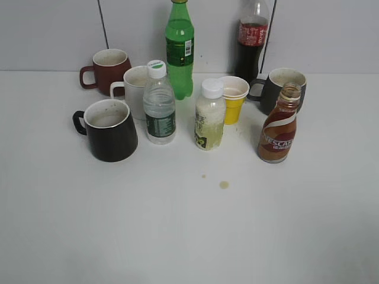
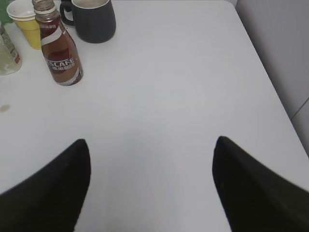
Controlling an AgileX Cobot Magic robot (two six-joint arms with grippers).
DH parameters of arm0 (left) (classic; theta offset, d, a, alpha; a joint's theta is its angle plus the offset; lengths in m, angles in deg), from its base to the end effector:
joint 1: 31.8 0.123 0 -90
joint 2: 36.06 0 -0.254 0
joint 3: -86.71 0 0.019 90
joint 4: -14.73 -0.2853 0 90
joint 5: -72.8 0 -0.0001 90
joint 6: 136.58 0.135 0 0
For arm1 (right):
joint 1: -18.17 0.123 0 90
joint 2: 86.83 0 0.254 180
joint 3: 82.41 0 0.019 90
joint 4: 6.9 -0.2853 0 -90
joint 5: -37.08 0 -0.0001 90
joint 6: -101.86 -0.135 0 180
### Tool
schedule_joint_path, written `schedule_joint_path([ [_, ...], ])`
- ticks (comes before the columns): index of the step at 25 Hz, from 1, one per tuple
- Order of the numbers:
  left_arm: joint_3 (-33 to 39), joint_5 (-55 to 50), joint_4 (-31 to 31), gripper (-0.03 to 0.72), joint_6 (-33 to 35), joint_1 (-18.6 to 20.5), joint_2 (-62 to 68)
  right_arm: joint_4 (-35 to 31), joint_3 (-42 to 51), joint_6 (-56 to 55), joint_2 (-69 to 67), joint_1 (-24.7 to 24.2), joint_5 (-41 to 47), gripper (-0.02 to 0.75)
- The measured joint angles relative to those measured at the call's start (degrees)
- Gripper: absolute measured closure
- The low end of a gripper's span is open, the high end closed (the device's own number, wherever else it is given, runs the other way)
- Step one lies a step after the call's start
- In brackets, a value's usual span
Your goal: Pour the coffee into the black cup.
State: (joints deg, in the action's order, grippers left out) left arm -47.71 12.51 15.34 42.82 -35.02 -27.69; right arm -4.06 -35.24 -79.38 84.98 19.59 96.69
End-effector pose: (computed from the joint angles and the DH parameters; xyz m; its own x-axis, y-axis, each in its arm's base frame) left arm 0.0910 -0.0064 0.2877 -0.4109 0.0073 -0.9117 0.0581 0.9981 -0.0182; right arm 0.0949 -0.0034 0.2800 -0.4216 -0.0139 -0.9067 0.0125 0.9997 -0.0211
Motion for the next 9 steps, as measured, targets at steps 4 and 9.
schedule_joint_path([
  [4, 0.0, 0.0, 0.0, 0.374, 0.0, 0.0, 0.0, 0.0, 0.0, 0.0, 0.0, 0.0, 0.0, 0.15],
  [9, 0.0, 0.0, 0.0, 0.374, 0.0, 0.0, 0.0, 0.0, 0.0, 0.0, 0.0, 0.0, 0.0, 0.15],
])
